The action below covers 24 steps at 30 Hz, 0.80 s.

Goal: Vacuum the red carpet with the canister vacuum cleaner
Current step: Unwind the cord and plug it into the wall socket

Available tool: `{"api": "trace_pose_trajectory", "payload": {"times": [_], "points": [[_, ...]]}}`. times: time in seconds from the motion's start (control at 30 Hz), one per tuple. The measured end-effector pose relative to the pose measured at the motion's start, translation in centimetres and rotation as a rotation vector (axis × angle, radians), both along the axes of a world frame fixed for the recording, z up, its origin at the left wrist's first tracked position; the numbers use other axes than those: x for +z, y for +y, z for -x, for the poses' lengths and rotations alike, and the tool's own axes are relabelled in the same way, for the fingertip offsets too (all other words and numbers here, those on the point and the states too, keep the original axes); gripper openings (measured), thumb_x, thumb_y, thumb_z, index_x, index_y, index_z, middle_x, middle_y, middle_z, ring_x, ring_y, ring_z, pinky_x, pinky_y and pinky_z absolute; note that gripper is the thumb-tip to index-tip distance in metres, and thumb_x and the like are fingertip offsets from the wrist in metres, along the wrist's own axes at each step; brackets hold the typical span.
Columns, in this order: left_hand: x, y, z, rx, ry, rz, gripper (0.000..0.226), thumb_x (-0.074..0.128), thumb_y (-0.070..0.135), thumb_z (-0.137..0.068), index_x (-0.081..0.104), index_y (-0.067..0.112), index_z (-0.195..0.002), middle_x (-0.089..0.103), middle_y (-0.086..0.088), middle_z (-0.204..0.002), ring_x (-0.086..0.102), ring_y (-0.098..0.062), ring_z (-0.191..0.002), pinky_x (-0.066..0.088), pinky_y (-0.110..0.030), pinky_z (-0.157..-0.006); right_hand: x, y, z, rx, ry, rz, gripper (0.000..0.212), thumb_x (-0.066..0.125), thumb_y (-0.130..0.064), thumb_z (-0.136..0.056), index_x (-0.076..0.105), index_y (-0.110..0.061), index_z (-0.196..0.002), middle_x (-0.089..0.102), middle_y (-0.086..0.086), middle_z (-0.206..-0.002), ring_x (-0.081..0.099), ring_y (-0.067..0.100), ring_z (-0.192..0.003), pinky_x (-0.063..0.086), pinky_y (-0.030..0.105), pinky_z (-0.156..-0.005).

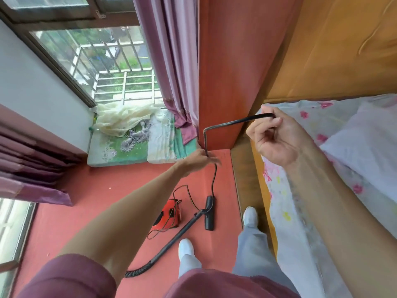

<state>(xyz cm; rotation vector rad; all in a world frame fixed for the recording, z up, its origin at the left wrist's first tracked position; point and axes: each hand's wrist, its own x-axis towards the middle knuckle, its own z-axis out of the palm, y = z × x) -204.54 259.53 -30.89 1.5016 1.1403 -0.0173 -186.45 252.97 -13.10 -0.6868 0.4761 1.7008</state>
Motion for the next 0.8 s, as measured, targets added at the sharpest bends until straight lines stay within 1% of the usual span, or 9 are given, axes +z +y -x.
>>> {"api": "trace_pose_trajectory", "payload": {"times": [0.1,0.17,0.23,0.37,0.5,0.57,0.7,0.77,0.8], "points": [[0.7,1.2,-2.8,0.194,0.006,0.012,0.045,0.049,0.033,-0.104,0.077,0.005,-0.082,0.075,-0.010,-0.108,0.064,-0.017,-0.105,0.045,-0.037,-0.105,-1.1,4.0,-5.7,-0.033,0.066,-0.040,0.028,0.061,-0.009,-0.094,0.054,-0.004,-0.067,0.046,0.006,-0.059,0.047,0.017,-0.043,0.042,0.019,-0.032],[1.6,2.2,-3.9,0.403,0.007,-0.019,0.045,0.051,0.038,-0.102,0.070,0.012,-0.072,0.076,-0.016,-0.101,0.066,-0.023,-0.097,0.050,-0.048,-0.102,-1.6,6.9,-10.0,-0.054,0.089,-0.069,0.032,0.062,-0.012,-0.095,0.056,-0.002,-0.065,0.047,0.004,-0.063,0.047,0.014,-0.050,0.043,0.021,-0.033],[3.1,3.6,-5.1,0.584,-0.038,-0.070,0.035,0.057,0.035,-0.100,0.067,0.014,-0.075,0.074,-0.016,-0.091,0.067,-0.023,-0.088,0.055,-0.050,-0.096,-1.6,9.5,-14.4,-0.072,0.061,-0.103,0.038,0.063,-0.016,-0.095,0.057,0.000,-0.061,0.050,0.004,-0.061,0.043,0.010,-0.056,0.042,0.022,-0.034],[5.6,5.9,-9.2,0.718,-0.150,-0.178,0.021,0.067,0.029,-0.095,0.071,0.010,-0.087,0.066,-0.011,-0.083,0.062,-0.018,-0.076,0.055,-0.042,-0.092,-1.2,13.5,-22.4,-0.127,0.052,-0.169,0.043,0.062,-0.020,-0.096,0.058,0.004,-0.061,0.052,0.008,-0.061,0.046,0.015,-0.056,0.044,0.023,-0.036],[6.9,6.8,-15.8,0.581,-0.096,-0.223,0.049,0.060,0.048,-0.087,0.072,0.001,-0.082,0.069,-0.019,-0.083,0.061,-0.021,-0.079,0.047,-0.037,-0.083,-0.8,15.4,-27.2,-0.170,0.034,-0.223,0.037,0.058,-0.025,-0.097,0.053,-0.002,-0.068,0.049,0.005,-0.064,0.049,0.020,-0.049,0.044,0.023,-0.041],[7.1,7.4,-18.5,0.519,-0.071,-0.242,0.051,0.053,0.054,-0.086,0.071,0.009,-0.068,0.072,-0.020,-0.081,0.062,-0.021,-0.077,0.046,-0.035,-0.080,-0.9,16.0,-27.9,-0.148,0.019,-0.260,0.039,0.056,-0.028,-0.097,0.051,-0.004,-0.066,0.050,0.004,-0.061,0.050,0.019,-0.049,0.044,0.023,-0.043],[7.2,9.4,-21.4,0.419,0.012,-0.216,0.051,0.047,0.047,-0.102,0.067,0.018,-0.065,0.070,-0.003,-0.078,0.061,-0.013,-0.077,0.045,-0.034,-0.082,-2.2,17.3,-28.4,-0.017,-0.031,-0.265,0.044,0.055,-0.033,-0.098,0.058,-0.005,-0.065,0.056,0.001,-0.062,0.054,0.015,-0.055,0.048,0.024,-0.049],[6.5,10.5,-22.5,0.294,0.132,-0.215,0.047,0.048,0.042,-0.102,0.061,0.017,-0.065,0.069,-0.007,-0.082,0.065,-0.023,-0.083,0.047,-0.035,-0.079,-2.8,18.0,-28.5,0.077,-0.088,-0.259,0.038,0.054,-0.034,-0.100,0.068,-0.004,-0.080,0.061,0.001,-0.066,0.059,0.013,-0.057,0.053,0.025,-0.053],[6.2,11.2,-23.1,0.200,0.215,-0.231,0.044,0.049,0.038,-0.102,0.057,0.015,-0.065,0.070,-0.012,-0.086,0.067,-0.031,-0.087,0.049,-0.036,-0.076,-3.0,18.5,-28.7,0.124,-0.125,-0.254,0.033,0.055,-0.033,-0.099,0.069,-0.003,-0.103,0.062,0.000,-0.065,0.062,0.012,-0.057,0.056,0.026,-0.055]]}}
